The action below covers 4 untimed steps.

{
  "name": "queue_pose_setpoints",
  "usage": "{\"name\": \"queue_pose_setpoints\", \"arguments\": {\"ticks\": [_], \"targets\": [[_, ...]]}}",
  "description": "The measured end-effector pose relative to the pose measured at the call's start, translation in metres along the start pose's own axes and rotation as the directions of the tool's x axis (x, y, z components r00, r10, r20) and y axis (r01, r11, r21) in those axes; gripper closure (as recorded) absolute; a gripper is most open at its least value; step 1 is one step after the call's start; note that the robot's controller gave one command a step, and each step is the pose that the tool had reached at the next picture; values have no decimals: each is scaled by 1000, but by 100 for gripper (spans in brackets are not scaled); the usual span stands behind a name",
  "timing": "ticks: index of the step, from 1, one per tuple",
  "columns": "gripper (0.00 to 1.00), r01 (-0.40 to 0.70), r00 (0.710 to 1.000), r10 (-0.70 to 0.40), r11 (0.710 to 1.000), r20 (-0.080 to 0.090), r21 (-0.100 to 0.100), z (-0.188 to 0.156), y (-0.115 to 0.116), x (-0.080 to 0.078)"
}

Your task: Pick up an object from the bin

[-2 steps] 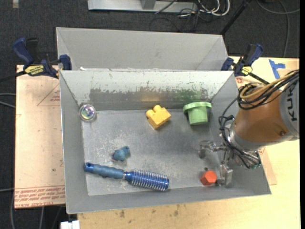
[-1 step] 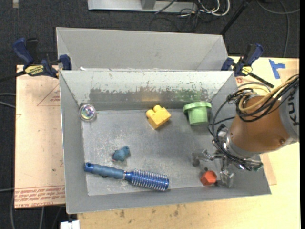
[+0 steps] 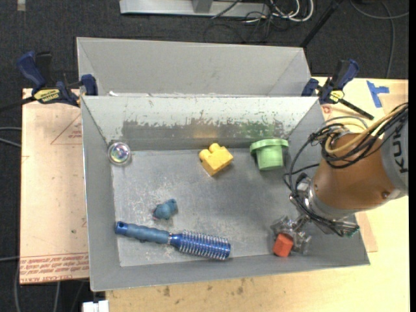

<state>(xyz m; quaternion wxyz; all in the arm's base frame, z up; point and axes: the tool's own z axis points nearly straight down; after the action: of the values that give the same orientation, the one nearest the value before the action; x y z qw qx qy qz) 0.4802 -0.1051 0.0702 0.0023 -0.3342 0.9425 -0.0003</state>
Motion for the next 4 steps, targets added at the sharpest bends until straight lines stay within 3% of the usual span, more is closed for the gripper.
{"name": "queue_pose_setpoints", "arguments": {"ticks": [1, 2, 3, 4], "targets": [[100, -66, 998, 66, 998, 4, 6, -139, -8, -2], [0, -67, 998, 67, 998, -1, -2, -134, -7, -1], [0, 127, 992, -127, 992, -4, -9, -41, 23, -53], [0, 373, 928, -373, 928, 0, -4, -7, 11, -79]]}}
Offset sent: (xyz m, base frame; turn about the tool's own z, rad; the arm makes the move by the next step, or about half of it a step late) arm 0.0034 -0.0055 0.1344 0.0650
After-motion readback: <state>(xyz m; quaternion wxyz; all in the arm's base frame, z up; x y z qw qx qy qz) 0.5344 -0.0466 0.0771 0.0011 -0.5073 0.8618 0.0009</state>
